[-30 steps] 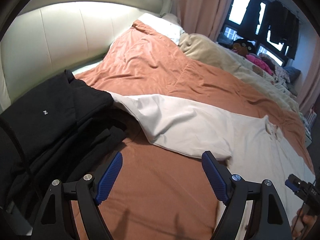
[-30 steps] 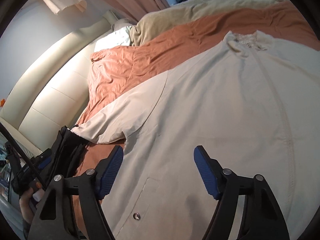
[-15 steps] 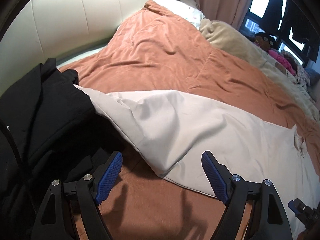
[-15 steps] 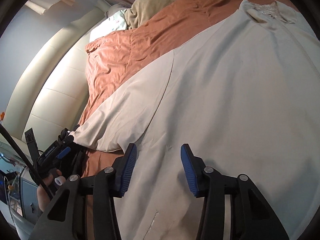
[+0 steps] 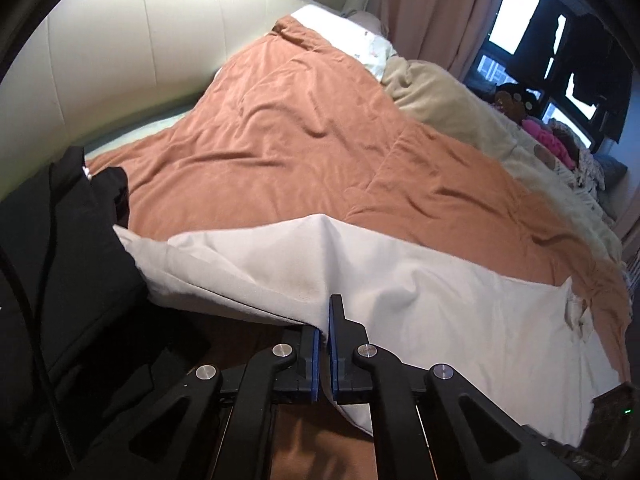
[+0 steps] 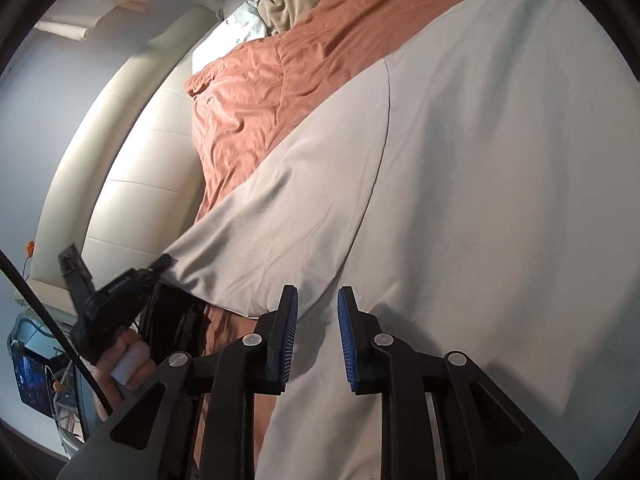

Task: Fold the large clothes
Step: 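Carry the held sleeve across the jacket body with the left tool, then release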

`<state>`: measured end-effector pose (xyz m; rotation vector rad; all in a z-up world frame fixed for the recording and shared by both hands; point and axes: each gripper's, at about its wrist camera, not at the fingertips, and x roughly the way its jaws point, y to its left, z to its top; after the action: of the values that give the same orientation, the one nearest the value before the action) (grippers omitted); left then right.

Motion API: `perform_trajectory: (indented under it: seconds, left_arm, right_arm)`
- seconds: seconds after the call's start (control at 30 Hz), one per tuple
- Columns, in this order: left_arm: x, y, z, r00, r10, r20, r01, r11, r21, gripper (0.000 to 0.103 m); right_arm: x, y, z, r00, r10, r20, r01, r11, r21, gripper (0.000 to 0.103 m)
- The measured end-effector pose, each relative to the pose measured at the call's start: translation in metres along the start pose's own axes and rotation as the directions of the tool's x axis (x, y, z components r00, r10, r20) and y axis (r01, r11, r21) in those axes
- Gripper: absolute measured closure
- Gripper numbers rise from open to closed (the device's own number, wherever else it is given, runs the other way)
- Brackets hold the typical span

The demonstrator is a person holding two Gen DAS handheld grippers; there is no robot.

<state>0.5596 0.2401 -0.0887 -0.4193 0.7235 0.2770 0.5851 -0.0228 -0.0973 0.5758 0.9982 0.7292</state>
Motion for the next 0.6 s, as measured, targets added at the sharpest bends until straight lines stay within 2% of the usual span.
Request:
perform_trajectory:
  seconds: [0.07,0.17,0.33,0.47,0.6]
  left_arm:
    - [-0.014,-0.010,0.009,0.999,-0.040,0.025,0.040,0.999,0.003,0.100]
    - [-0.034,-0.036,0.020,0.994,-0.093,0.050,0.090,0.994,0.061,0.101]
    - [-0.064,-0.084,0.025,0.979,-0.190,0.072,0.178,0.972,0.155,0.101]
    - [-0.083,-0.120,0.024,0.956,-0.282,0.081,0.262,0.945,0.198,0.101]
    - [-0.092,-0.154,0.020,0.942,-0.328,0.074,0.299,0.917,0.263,0.101]
  right_arm:
    - [0.019,-0.009,-0.001,0.999,0.015,-0.036,-0.014,0.999,0.037,0.085]
    - [0.046,-0.015,-0.002,0.996,0.036,-0.081,-0.031,0.998,0.062,0.085]
    - [0.049,-0.010,0.004,0.996,0.029,-0.080,-0.025,0.999,0.044,0.085]
    - [0.023,-0.004,0.007,0.999,0.001,-0.045,0.001,0.999,0.052,0.085]
    - [-0.023,-0.007,0.002,0.999,-0.003,0.055,0.000,0.998,0.063,0.085]
